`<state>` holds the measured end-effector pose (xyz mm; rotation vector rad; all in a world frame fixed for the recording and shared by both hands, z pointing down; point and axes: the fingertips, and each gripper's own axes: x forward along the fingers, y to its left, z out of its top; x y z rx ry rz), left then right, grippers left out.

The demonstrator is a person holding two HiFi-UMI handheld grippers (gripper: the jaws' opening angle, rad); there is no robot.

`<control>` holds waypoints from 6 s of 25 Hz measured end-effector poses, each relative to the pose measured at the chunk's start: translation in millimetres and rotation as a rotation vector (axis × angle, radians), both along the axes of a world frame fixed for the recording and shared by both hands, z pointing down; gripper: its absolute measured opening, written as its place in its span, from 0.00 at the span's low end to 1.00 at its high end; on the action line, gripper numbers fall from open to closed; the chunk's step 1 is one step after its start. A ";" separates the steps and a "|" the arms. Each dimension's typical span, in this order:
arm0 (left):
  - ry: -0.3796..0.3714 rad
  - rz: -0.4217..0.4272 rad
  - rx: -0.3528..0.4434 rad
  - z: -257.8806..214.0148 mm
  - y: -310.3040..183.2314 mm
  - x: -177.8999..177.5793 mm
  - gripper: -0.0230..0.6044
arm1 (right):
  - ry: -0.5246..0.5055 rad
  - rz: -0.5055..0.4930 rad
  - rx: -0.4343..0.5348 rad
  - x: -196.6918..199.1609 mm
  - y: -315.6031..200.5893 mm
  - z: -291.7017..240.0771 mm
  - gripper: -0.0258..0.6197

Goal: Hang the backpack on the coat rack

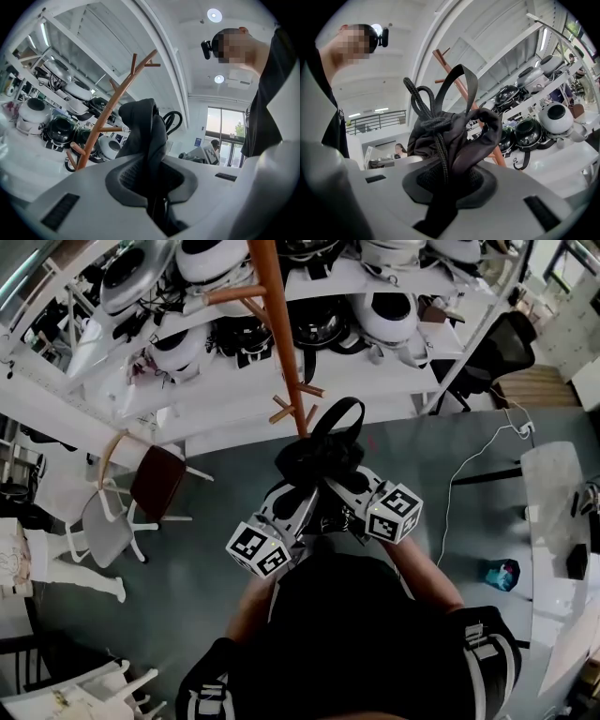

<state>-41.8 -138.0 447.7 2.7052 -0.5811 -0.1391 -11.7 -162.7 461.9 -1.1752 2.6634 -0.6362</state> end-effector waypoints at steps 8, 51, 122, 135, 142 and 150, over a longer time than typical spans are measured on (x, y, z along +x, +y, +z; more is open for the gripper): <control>-0.031 0.024 0.004 3.2 -14.5 0.1 0.12 | -0.014 0.025 -0.008 0.5 -13.9 3.8 0.17; -0.069 -0.100 -0.066 33.8 -127.3 88.6 0.12 | 0.055 -0.168 -0.051 83.6 -133.4 30.4 0.16; -0.136 -0.253 -0.198 99.3 -172.4 46.1 0.12 | 0.126 -0.392 -0.137 34.2 -184.2 88.6 0.16; -0.186 -0.272 -0.253 133.8 -178.3 34.7 0.12 | 0.155 -0.420 -0.187 23.8 -190.3 117.0 0.15; -0.231 -0.258 -0.269 150.6 -180.1 34.9 0.13 | 0.166 -0.418 -0.206 25.6 -192.7 128.0 0.15; -0.258 -0.269 -0.315 170.6 -177.2 32.1 0.13 | 0.180 -0.410 -0.220 25.4 -193.7 136.4 0.15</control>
